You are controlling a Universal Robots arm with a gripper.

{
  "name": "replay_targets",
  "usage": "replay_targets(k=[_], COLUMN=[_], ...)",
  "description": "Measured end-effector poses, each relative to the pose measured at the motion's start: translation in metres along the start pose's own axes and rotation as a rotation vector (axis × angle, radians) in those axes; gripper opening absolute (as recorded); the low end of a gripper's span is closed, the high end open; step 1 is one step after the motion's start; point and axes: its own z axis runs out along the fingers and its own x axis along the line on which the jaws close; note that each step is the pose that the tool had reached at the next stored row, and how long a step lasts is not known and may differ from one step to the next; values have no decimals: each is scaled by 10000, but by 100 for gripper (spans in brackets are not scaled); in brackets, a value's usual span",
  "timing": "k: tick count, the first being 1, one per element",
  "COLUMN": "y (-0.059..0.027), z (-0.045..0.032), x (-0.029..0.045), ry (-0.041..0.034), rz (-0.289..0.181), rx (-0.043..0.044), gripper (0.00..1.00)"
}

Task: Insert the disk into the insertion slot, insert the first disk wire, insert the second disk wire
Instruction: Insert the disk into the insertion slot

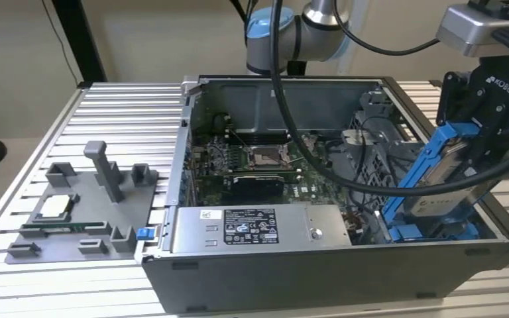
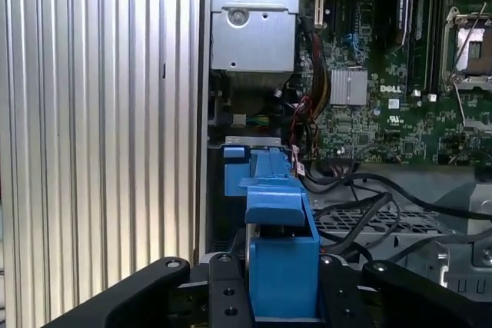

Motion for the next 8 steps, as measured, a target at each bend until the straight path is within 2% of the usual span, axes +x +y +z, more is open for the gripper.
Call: replay_targets(k=[8], y=[-1], z=[145], x=[-3], ry=[-40], rz=[-79], rx=[6], gripper=[0])
